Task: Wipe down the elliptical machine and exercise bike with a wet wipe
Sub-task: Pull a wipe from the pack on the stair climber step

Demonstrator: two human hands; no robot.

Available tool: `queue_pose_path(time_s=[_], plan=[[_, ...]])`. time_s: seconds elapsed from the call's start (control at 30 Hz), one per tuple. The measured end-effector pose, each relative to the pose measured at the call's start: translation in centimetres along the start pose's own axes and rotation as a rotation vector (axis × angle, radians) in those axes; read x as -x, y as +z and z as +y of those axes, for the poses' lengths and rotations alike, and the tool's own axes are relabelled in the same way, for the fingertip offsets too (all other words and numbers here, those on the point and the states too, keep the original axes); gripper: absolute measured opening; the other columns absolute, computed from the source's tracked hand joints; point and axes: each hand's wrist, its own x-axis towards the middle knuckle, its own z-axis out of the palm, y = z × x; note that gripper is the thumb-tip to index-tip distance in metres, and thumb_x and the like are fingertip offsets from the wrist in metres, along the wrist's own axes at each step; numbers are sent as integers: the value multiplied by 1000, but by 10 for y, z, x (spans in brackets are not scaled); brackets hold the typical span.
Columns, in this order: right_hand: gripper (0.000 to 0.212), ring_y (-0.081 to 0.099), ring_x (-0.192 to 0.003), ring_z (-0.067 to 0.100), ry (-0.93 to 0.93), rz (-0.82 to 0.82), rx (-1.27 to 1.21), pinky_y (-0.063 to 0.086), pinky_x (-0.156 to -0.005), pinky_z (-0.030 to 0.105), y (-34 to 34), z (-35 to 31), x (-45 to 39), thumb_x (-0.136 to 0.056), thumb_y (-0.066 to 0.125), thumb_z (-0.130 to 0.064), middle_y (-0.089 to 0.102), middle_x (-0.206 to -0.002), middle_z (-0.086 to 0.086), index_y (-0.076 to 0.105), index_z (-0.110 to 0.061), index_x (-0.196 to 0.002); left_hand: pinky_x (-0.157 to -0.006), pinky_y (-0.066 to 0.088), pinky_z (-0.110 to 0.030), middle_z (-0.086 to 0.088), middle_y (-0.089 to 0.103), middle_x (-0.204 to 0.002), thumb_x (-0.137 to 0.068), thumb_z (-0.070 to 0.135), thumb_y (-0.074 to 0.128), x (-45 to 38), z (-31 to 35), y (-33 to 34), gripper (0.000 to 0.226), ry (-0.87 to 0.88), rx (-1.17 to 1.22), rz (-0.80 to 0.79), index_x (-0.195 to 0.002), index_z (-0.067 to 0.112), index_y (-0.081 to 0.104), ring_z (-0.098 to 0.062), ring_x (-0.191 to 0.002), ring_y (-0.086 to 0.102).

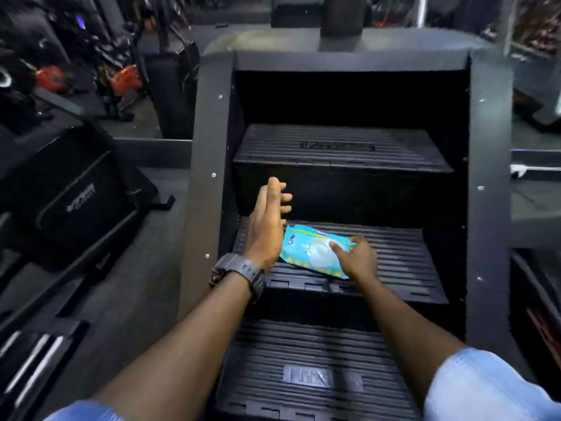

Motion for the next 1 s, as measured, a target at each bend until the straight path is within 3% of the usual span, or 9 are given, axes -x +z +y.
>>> queue_pose_path(time_s=[0.17, 0.27, 0.33, 0.5, 0.6, 0.8, 0.87, 0.93, 1.0], plan=[[46, 62, -109, 35, 129, -70, 85, 46, -80, 33, 9, -6, -18, -81, 75, -42, 69, -114, 17, 67, -8, -110, -99, 50, -41, 1, 66, -120, -85, 71, 23, -23, 2, 5, 52, -4, -1, -1, -109, 40, 56, -16, -111, 65], [26, 66, -85, 30, 154, -62, -39, 41, -67, 30, 2, -17, -24, -77, 77, -38, 70, -86, 11, 69, -14, -78, -99, 51, -40, 1, 67, -120, -83, 77, 23, -25, 14, 5, 56, 33, 0, 2, -109, 40, 57, -16, -111, 65], [28, 62, -74, 24, 76, -44, -229, 43, -64, 30, -12, -39, -24, -77, 76, -35, 66, -70, 4, 65, -14, -64, -98, 51, -40, 2, 67, -118, -80, 81, 24, -23, 28, 5, 61, 59, 12, 5, -109, 40, 58, -16, -110, 65], [17, 59, -73, 11, -231, -51, -505, 42, -68, 27, -89, -127, 10, -87, 67, -33, 66, -79, -8, 67, -19, -77, -90, 49, -37, 2, 69, -110, -69, 86, 27, -3, 82, 1, 70, 153, 66, 35, -105, 36, 60, -17, -102, 65], [12, 60, -80, 14, -354, -66, -722, 46, -72, 30, -143, -183, 55, -93, 58, -25, 66, -86, -2, 64, -19, -85, -83, 47, -34, -2, 69, -110, -76, 83, 26, 23, 129, -10, 68, 249, 107, 52, -106, 33, 61, -16, -96, 64], [16, 64, -84, 17, -606, -52, -891, 55, -73, 35, -235, -282, 208, -90, 63, -28, 68, -97, 4, 62, -17, -101, -96, 50, -44, 0, 70, -112, -84, 78, 22, 119, 232, -86, 66, 510, 92, 93, -110, 31, 60, -18, -101, 66], [21, 62, -80, 13, -675, -34, -971, 53, -65, 23, -249, -313, 268, -90, 67, -28, 67, -92, 0, 63, -15, -106, -96, 51, -47, -1, 70, -111, -80, 83, 24, 161, 261, -124, 72, 602, 86, 131, -112, 30, 61, -18, -97, 67], [24, 61, -72, 9, -739, -137, -1072, 49, -56, 16, -253, -343, 335, -89, 70, -24, 66, -85, -1, 64, -10, -109, -96, 52, -44, -2, 70, -111, -78, 83, 26, 208, 285, -177, 73, 678, 90, 183, -111, 29, 62, -19, -99, 67], [26, 63, -68, 15, -775, -345, -1195, 52, -58, 26, -241, -372, 392, -84, 77, -19, 66, -81, 3, 64, -8, -104, -101, 51, -47, -4, 70, -113, -85, 77, 24, 252, 300, -240, 69, 715, 57, 254, -114, 27, 62, -21, -104, 67]])
